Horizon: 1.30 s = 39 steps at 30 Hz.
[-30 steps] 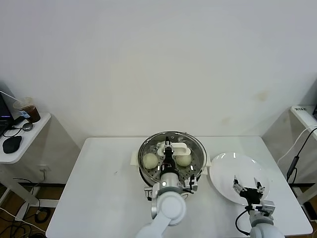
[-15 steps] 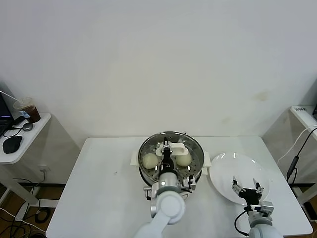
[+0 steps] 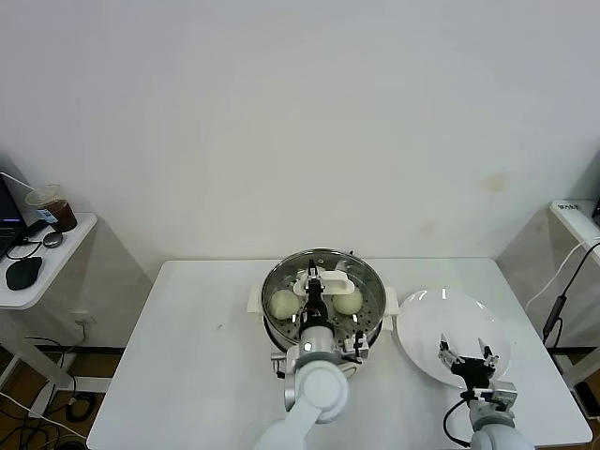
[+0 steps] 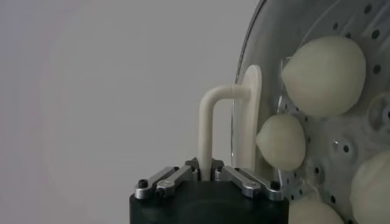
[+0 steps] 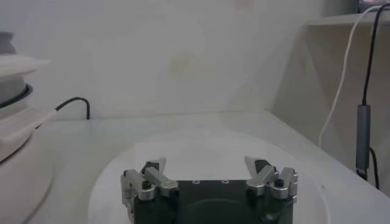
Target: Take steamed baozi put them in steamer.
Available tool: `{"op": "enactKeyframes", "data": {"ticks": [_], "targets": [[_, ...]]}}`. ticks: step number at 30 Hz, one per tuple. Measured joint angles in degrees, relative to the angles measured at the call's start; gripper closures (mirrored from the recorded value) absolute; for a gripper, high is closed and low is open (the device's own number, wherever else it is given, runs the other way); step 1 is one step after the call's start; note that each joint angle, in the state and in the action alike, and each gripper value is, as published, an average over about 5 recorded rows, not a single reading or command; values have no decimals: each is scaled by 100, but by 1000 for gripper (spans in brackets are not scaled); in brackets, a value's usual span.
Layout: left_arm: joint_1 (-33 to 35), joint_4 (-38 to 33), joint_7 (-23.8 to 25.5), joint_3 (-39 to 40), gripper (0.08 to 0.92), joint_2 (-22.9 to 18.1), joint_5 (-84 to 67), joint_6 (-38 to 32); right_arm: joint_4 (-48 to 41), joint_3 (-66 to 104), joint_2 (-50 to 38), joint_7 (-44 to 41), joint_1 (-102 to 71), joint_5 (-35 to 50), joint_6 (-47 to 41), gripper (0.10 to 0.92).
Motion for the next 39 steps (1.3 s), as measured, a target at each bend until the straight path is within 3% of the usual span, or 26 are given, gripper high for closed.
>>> {"op": "enactKeyframes", "data": {"ticks": [9,31,39], "targets": [[46,-19,-138,18,810,26,-109,-5,-2,-9,16,0,-2,-10,3,203],[555,-901,-116,119,208,345,-299,-17,-29,-31,59,-1,19,-46,2,203],[850,-1353,28,44,177,505,-346,-26,-29,-53,69,0,13,-72,6,203]]}}
